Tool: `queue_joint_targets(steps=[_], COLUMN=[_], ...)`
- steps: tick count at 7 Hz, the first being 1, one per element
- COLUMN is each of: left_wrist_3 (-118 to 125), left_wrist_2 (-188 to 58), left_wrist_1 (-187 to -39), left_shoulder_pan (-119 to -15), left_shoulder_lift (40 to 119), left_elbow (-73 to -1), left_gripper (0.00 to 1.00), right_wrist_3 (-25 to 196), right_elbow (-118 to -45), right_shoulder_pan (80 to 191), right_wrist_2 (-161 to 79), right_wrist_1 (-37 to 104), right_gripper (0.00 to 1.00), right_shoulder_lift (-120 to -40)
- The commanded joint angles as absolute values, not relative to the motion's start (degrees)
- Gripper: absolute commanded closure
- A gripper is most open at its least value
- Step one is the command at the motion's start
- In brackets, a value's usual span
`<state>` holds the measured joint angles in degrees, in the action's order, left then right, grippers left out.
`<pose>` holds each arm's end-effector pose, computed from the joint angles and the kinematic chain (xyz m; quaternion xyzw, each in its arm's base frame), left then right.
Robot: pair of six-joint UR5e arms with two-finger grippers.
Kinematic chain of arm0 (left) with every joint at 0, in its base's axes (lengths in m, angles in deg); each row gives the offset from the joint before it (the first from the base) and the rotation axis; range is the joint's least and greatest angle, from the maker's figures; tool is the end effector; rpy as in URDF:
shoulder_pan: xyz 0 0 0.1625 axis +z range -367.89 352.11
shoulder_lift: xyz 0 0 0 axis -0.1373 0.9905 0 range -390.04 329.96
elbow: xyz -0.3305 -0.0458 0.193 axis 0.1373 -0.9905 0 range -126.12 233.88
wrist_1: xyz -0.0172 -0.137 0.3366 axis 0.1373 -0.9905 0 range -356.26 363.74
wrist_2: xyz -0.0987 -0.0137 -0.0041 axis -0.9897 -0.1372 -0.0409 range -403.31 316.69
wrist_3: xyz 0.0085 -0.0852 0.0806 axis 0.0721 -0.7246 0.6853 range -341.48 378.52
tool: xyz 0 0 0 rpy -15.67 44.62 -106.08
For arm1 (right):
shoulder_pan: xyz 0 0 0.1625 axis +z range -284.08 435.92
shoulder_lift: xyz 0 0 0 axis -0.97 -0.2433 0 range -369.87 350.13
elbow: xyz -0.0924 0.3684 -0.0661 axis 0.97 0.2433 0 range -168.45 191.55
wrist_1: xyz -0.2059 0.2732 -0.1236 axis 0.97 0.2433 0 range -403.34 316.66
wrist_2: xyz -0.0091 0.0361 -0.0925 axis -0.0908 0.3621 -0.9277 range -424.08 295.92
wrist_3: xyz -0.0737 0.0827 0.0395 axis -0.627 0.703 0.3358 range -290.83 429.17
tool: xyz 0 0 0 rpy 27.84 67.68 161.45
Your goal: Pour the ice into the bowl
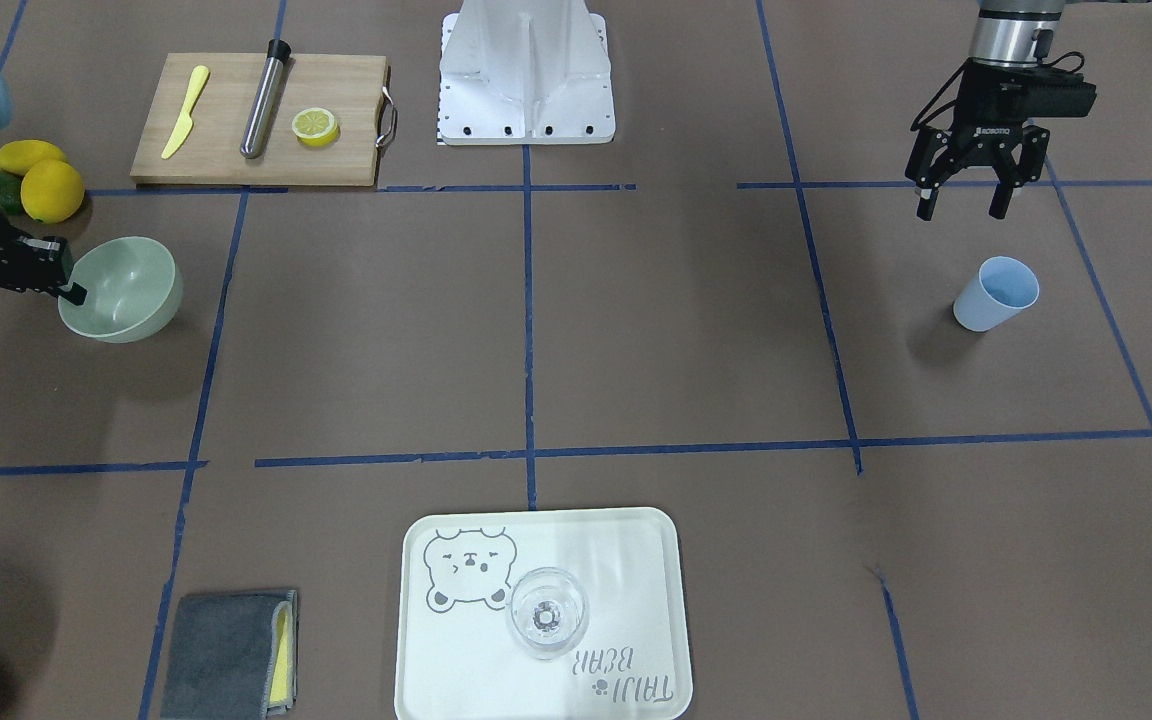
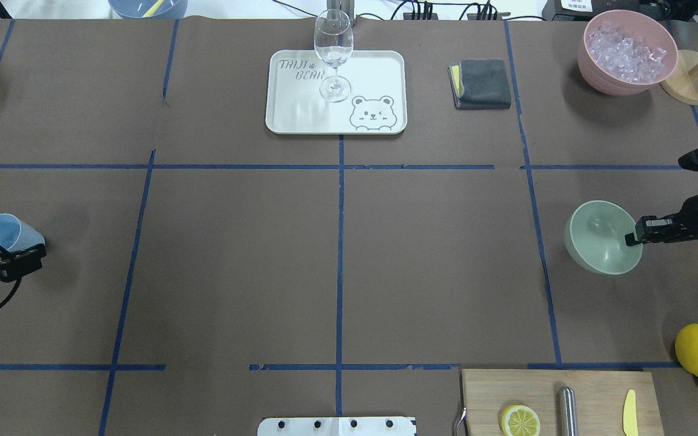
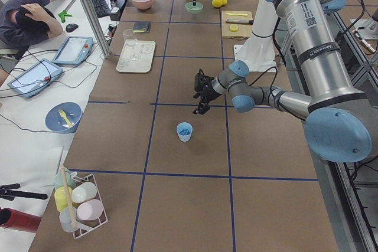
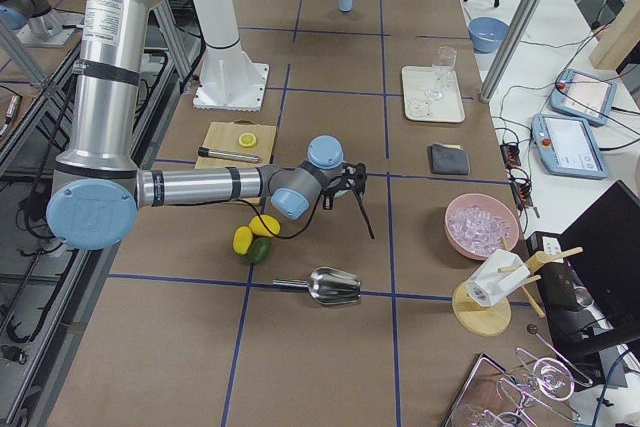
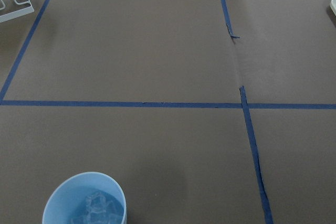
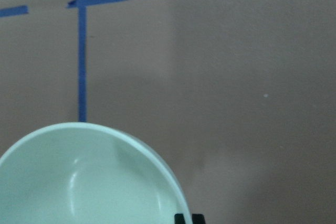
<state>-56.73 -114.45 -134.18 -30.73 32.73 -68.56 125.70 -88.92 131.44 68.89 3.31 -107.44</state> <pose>0.2189 -0.2781 0.4615 0.2808 0.3704 -0.1353 0.8750 -0.1931 -0.3749 0.5150 0.0159 -0.4967 0.0225 0.8675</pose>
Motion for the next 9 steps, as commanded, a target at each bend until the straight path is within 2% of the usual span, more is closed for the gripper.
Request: queue_joint_targets(steps=[1,4,6,9], left_wrist_3=[-64.07,-67.96,-67.61,-67.35], left_wrist_2=[-105.92,-97.82,-92.12,-85.78], left_wrist_1=[-133.99,-136.78,-147.89,-151.30], left_shoulder_pan=[-21.99,-17.47,-17.47,-17.47], left_shoulder_lift=[31.93,31.49,31.40,33.76], left_elbow=[-64.97,-59.24,-52.07,-47.47], left_gripper=[0.00,0.00,0.02,0.03], right_wrist_3=[129.81,141.90,145.18,150.02], right_elbow=[-93.99,-93.74,-92.17,-84.98], right_shoulder_pan=[131.38,121.22,115.32,110.56], right_wrist_2=[70.39,65.94,60.84,57.92], right_wrist_1=[17.93,30.45,38.36,38.40], right_gripper=[1.00,1.00,1.00,1.00], right_shoulder_lift=[-96.50,-79.79,-71.08,-62.72])
